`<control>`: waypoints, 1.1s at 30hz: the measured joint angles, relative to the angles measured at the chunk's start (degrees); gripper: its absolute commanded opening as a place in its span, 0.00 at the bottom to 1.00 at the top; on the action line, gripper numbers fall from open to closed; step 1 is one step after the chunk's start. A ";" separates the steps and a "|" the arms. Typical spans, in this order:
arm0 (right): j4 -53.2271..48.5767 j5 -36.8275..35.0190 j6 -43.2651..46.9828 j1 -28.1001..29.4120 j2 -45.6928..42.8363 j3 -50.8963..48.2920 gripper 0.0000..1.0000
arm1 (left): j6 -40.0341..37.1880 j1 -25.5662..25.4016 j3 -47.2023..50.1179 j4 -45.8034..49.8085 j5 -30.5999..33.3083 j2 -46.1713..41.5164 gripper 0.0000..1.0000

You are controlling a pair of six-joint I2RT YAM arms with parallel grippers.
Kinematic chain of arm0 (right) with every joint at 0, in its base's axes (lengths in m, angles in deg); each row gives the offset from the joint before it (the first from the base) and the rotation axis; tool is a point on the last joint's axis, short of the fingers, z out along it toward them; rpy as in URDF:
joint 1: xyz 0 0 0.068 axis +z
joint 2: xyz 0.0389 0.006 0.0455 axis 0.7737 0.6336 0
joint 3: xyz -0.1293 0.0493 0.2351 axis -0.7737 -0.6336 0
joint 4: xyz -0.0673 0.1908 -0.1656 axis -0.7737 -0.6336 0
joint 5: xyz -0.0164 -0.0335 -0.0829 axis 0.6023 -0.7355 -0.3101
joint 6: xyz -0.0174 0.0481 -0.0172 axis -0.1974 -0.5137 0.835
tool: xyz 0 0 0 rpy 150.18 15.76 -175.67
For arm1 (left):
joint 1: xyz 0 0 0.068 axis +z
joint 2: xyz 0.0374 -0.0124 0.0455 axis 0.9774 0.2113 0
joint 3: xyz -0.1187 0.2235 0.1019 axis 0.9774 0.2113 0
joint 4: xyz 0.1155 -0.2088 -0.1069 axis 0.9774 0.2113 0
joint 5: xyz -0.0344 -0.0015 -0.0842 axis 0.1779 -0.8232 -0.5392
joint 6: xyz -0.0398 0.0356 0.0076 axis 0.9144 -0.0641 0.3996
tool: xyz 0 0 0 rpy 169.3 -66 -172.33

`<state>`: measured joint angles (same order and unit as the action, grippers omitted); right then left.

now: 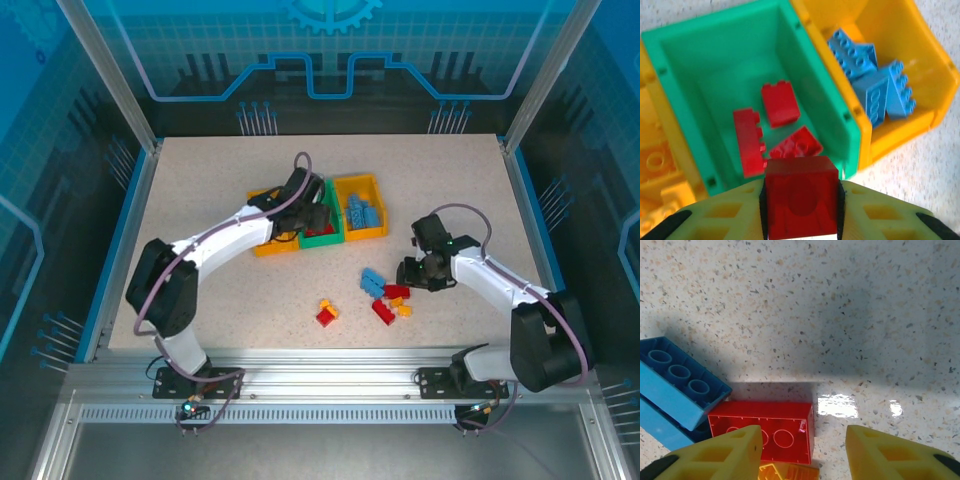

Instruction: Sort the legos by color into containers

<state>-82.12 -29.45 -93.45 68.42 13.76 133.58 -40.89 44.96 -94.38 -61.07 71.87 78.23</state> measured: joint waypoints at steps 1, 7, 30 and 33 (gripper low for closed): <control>0.04 0.02 -0.02 0.00 0.00 -0.09 0.43 | -0.02 0.52 -1.64 0.00 -0.17 1.64 0.41; 0.04 -0.22 -0.02 0.28 0.09 -0.46 0.35 | 0.15 3.26 -8.31 1.22 -1.05 8.72 0.41; 3.26 0.26 -0.26 0.72 2.99 -1.95 0.18 | 3.28 3.80 -3.04 1.09 -4.07 4.63 0.72; 3.56 -0.04 -0.20 0.70 2.99 -1.86 0.13 | 3.30 3.80 -0.92 0.90 -4.07 2.47 0.72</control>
<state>-78.56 -29.49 -93.65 69.12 16.75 131.72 -37.59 48.77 -95.30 -60.17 67.80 80.70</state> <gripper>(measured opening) 0.148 0.717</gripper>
